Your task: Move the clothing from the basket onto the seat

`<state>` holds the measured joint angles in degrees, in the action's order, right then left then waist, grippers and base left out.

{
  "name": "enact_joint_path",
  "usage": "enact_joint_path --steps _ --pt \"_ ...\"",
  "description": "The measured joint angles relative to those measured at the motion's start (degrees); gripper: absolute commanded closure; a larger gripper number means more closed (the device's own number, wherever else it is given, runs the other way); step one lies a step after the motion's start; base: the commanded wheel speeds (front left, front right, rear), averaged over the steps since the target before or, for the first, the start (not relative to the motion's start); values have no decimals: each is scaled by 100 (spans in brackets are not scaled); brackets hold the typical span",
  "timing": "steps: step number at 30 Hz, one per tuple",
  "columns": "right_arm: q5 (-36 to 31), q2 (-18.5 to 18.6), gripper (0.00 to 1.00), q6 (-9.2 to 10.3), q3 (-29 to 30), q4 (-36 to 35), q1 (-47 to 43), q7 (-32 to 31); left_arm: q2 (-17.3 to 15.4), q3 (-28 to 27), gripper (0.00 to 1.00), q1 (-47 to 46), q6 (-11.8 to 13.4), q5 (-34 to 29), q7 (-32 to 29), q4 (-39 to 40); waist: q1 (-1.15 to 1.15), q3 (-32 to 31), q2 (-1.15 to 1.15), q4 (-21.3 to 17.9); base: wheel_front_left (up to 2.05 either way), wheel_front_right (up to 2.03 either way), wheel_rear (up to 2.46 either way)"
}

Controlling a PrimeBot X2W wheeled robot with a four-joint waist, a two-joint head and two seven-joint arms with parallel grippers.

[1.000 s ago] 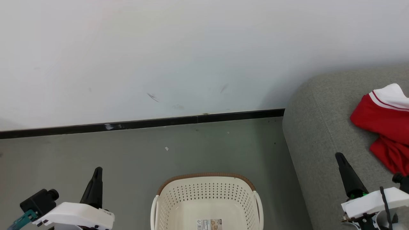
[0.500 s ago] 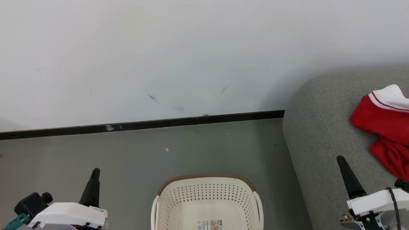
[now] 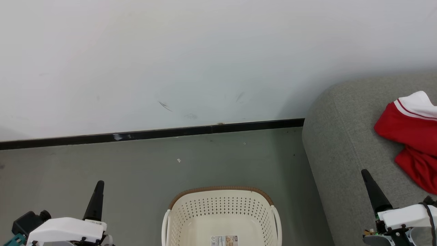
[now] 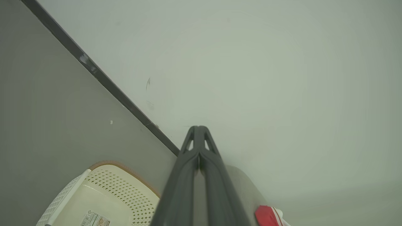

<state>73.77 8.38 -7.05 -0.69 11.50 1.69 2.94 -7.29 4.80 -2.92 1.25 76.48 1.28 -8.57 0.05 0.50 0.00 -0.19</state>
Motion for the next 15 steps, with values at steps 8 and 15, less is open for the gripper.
enact_joint_path --steps 8,15 --pt "592 -67 100 0 62 70 14 -124 87 -190 100 0 -149 441 -144 -80 -1 -12 0 4 0 0 0" --pt "1111 -102 100 0 149 181 123 -236 182 -346 100 -1 -248 836 -276 -152 -1 -25 0 8 0 0 0"
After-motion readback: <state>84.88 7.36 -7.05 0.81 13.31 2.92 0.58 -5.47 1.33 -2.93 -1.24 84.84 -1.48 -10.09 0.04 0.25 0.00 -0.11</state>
